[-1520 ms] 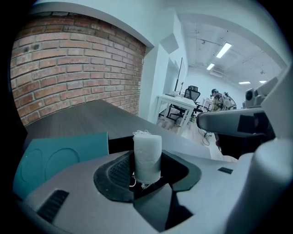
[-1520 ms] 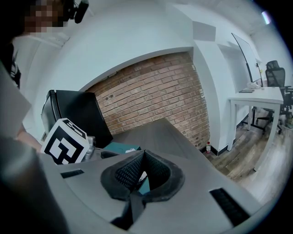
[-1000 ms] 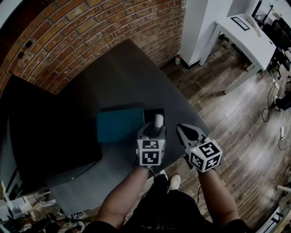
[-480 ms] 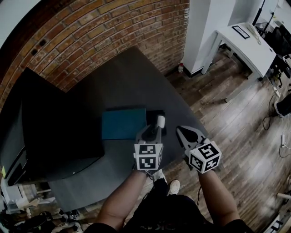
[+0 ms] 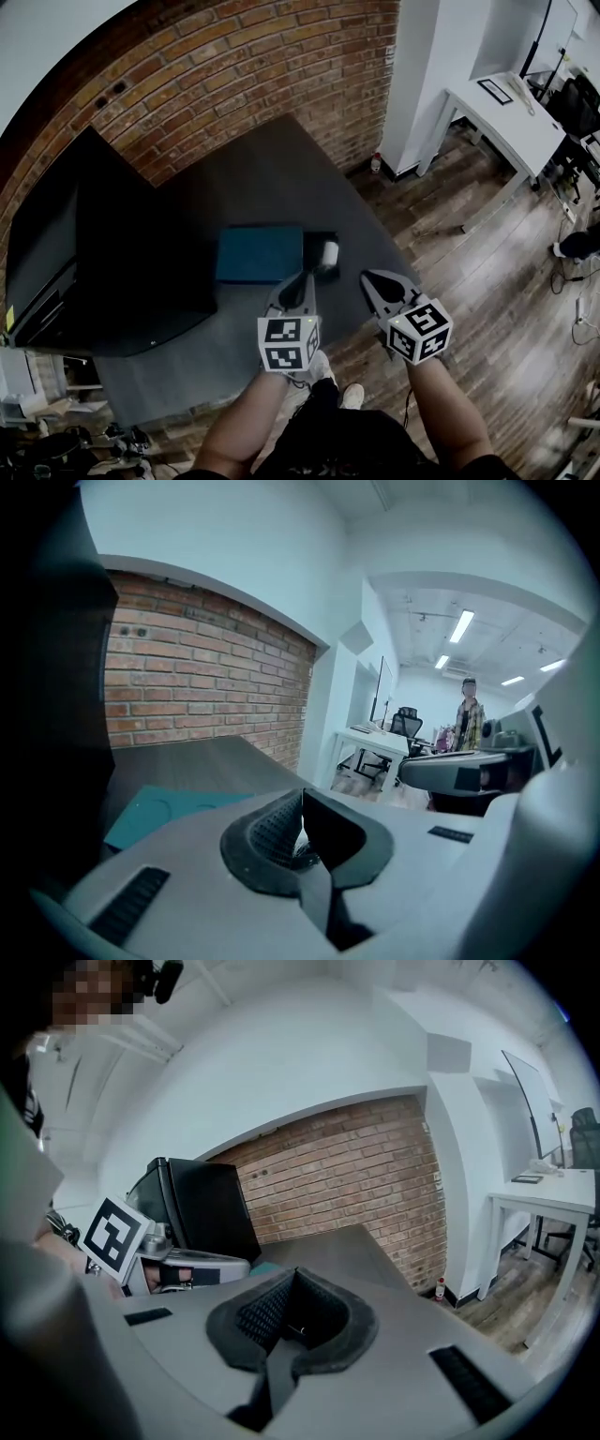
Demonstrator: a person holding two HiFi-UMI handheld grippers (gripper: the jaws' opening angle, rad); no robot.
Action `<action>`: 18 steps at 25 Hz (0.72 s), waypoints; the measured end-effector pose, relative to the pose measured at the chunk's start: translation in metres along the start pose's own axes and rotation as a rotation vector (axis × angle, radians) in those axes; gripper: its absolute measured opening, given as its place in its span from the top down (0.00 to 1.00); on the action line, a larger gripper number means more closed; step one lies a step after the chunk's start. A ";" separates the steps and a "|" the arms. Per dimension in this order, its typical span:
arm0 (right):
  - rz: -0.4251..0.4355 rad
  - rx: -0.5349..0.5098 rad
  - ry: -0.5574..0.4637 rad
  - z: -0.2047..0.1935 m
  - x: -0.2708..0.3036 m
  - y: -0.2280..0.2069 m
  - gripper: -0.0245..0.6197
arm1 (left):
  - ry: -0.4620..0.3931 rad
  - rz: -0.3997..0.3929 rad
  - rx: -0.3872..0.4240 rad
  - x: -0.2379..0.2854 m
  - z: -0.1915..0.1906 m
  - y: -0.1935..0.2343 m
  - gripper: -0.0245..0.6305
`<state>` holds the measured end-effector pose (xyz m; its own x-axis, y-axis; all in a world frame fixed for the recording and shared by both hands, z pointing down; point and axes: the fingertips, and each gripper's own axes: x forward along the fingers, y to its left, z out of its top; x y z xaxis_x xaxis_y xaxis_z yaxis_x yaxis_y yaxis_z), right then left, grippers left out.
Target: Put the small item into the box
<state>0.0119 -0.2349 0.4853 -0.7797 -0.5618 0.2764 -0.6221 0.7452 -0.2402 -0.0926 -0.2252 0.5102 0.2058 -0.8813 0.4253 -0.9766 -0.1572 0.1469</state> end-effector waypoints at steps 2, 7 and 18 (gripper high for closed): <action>0.010 -0.010 -0.004 0.002 -0.009 0.007 0.93 | -0.018 -0.003 -0.002 -0.016 0.001 -0.003 0.91; 0.037 -0.035 -0.018 0.007 -0.032 0.023 0.93 | -0.063 -0.009 0.011 -0.052 0.006 -0.018 0.91; 0.075 -0.073 -0.054 0.017 -0.079 0.056 0.93 | -0.102 -0.004 0.018 -0.113 0.002 -0.049 0.91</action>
<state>0.0375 -0.1549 0.4343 -0.8280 -0.5202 0.2092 -0.5562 0.8091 -0.1897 -0.0685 -0.1185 0.4531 0.2036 -0.9212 0.3315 -0.9768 -0.1683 0.1324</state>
